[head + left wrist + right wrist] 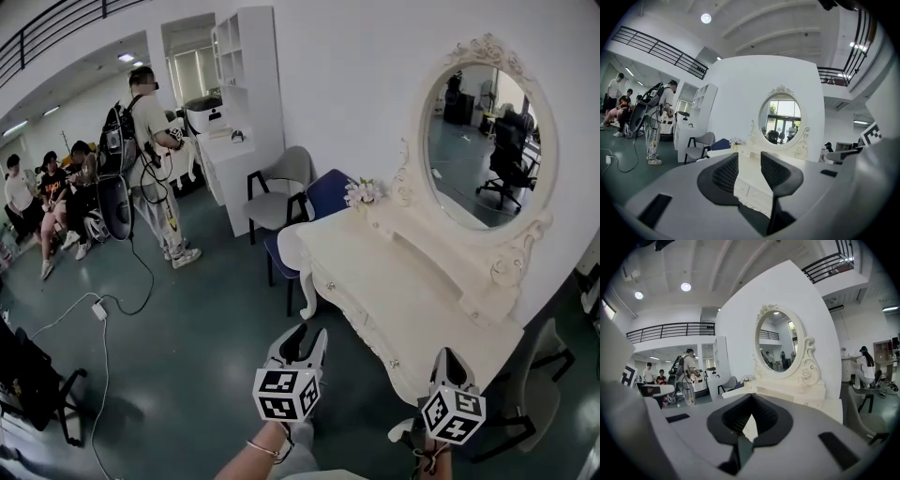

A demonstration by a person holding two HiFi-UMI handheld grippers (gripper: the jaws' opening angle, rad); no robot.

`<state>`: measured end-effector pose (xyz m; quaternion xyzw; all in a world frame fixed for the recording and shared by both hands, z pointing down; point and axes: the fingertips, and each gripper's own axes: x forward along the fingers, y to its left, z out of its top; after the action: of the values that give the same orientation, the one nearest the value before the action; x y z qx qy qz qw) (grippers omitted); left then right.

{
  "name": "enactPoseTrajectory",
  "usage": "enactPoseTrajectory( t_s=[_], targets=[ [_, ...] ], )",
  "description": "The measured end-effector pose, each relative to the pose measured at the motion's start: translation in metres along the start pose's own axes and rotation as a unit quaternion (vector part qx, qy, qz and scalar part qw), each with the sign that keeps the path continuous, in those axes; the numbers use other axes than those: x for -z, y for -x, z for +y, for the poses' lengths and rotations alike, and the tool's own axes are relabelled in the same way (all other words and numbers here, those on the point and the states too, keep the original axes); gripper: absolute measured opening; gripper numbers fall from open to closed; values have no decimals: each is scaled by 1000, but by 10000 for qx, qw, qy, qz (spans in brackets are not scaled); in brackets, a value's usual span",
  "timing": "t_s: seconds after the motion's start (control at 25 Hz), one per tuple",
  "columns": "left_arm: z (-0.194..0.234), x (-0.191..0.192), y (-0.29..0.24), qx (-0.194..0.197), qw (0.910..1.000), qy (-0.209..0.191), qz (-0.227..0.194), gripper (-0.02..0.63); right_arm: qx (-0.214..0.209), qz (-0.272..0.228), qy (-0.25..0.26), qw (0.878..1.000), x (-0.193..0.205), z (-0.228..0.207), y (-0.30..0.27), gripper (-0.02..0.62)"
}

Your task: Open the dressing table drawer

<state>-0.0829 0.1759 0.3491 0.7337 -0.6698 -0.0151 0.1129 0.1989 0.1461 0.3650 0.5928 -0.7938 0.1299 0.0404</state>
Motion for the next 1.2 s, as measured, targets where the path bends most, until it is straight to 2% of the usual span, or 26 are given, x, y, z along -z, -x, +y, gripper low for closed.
enactPoseTrajectory(
  t_s=[0.2, 0.44, 0.64, 1.0, 1.2],
  targets=[
    [25, -29, -63, 321, 9992, -223, -20, 156, 297, -144, -109, 9994, -23, 5, -57, 8],
    [66, -67, -141, 565, 9978, -344, 5, 157, 461, -338, -302, 9979, -53, 29, -130, 8],
    [93, -86, -200, 828, 9956, -427, 55, 158, 662, -337, -403, 9964, -61, 45, -181, 8],
    [126, -92, -294, 1293, 9900, -491, 259, 157, 1180, -278, -483, 9914, -70, 52, -250, 8],
    [122, -85, -334, 1465, 9879, -295, 418, 156, 1345, -62, -419, 9900, -68, 41, -274, 8]
  ],
)
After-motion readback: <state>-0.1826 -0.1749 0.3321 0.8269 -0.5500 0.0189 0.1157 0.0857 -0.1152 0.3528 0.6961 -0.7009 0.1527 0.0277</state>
